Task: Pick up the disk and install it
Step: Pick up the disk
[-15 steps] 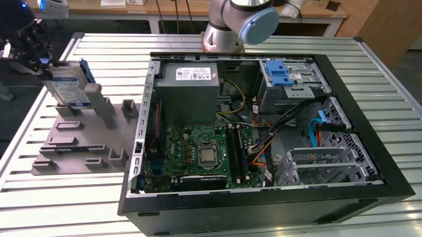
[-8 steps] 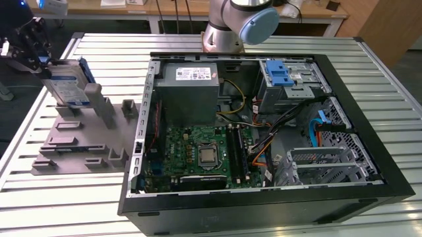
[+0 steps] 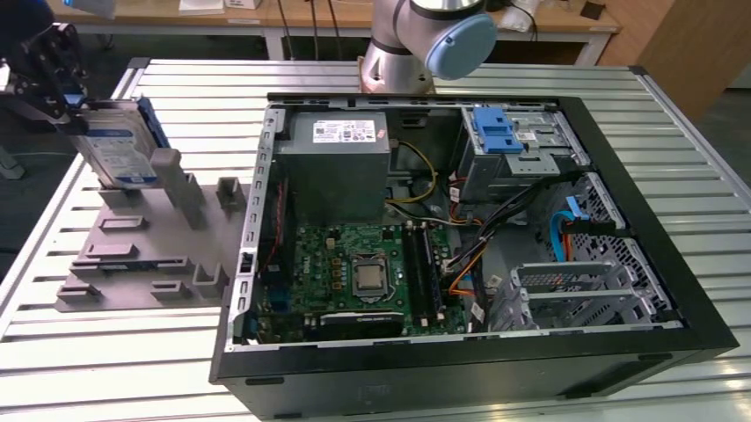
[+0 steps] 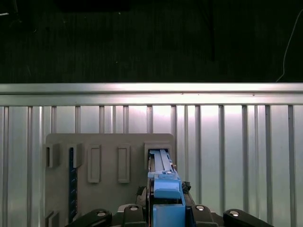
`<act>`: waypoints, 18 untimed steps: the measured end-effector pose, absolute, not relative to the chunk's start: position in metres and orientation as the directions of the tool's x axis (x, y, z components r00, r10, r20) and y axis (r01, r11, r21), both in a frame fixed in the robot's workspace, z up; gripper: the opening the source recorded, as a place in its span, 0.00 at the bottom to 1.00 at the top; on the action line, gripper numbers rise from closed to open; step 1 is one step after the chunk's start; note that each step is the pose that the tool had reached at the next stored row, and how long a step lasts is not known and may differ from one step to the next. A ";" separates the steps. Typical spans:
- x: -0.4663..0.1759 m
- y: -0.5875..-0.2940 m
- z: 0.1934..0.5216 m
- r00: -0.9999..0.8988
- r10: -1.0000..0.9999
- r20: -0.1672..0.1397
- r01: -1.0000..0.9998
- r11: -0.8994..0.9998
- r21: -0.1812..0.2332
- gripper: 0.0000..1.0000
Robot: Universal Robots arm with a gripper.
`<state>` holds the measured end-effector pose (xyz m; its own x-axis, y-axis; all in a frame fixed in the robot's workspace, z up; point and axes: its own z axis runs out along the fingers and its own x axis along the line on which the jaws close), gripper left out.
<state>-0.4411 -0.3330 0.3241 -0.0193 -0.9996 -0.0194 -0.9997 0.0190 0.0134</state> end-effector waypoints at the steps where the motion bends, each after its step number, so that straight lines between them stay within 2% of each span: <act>1: -0.441 -0.333 0.325 -0.019 -1.000 -0.019 -1.000 0.019 0.014 0.36; 18: -0.441 -0.333 0.336 -0.019 -1.000 -0.019 -1.000 0.019 0.014 0.36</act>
